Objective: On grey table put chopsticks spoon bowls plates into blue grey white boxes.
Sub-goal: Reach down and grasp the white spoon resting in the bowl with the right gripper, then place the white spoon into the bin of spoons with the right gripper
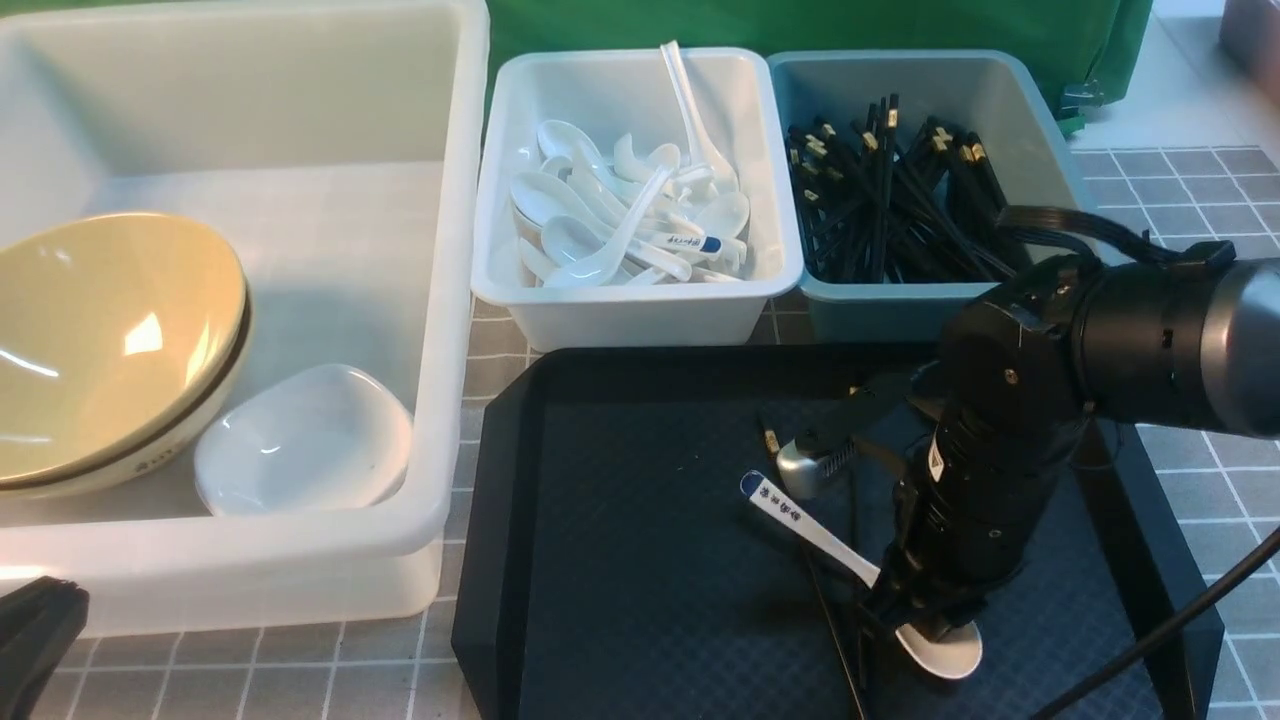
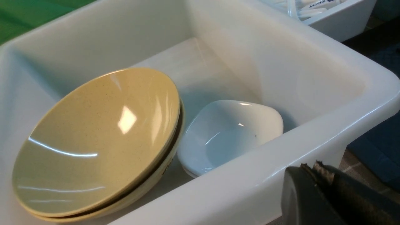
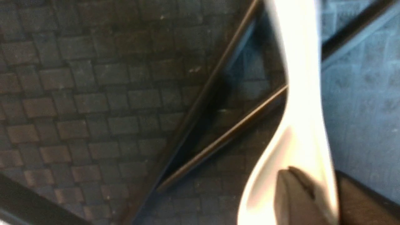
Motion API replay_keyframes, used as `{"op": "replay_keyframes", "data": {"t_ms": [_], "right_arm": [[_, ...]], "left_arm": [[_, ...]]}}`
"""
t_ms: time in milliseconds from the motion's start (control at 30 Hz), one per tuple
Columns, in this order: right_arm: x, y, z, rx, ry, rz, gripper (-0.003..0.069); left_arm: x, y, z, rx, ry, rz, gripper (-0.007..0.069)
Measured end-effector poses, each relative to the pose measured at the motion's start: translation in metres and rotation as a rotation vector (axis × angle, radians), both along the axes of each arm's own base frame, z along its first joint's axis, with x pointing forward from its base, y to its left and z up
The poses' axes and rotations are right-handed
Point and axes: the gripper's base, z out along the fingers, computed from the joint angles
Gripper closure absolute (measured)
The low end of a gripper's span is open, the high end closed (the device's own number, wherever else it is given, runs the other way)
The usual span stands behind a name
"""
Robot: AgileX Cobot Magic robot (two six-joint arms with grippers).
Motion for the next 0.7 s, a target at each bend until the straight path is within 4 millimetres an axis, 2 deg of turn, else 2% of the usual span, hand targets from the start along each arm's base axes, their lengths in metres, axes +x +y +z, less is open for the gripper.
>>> {"op": "replay_keyframes", "data": {"t_ms": [67,133,233,333,367,433,533,567,600,667,700], "right_arm": [[-0.002,-0.002,0.009,-0.012,-0.007,0.014,0.0586],[-0.002,-0.005,0.021,-0.026,-0.020,0.027,0.0586],[0.001,-0.004,0.053,0.002,-0.087,0.034,0.0584],[0.012,0.005,0.098,0.103,-0.230,0.026,0.0585],[0.012,0.005,0.099,0.108,-0.234,0.025,0.0585],[0.027,0.019,0.130,0.264,-0.392,0.018,0.0585],[0.056,0.040,0.161,0.461,-0.647,0.026,0.0585],[0.068,0.048,0.168,0.517,-0.735,0.017,0.0585],[0.072,0.049,0.166,0.522,-0.744,0.013,0.0585],[0.096,0.059,0.172,0.596,-0.851,-0.025,0.0575],[0.100,0.060,0.169,0.598,-0.854,-0.029,0.0572]], "left_arm": [[0.000,0.000,0.000,0.000,0.000,0.000,0.0633],[0.000,0.000,0.000,0.000,-0.001,0.000,0.0633],[0.000,0.000,0.000,0.000,-0.001,0.000,0.0633],[0.000,0.000,0.000,0.004,-0.002,0.001,0.0633],[0.000,0.000,0.000,0.004,-0.002,0.001,0.0633],[0.000,0.000,0.000,0.004,-0.002,0.001,0.0633],[0.000,0.000,0.000,0.004,-0.004,0.002,0.0633],[0.000,0.000,0.000,0.004,-0.004,0.002,0.0633],[0.000,0.000,0.000,0.004,-0.004,0.002,0.0633],[0.000,0.000,0.000,0.005,-0.004,0.002,0.0633],[0.000,0.000,0.000,0.005,-0.004,0.002,0.0633]]}}
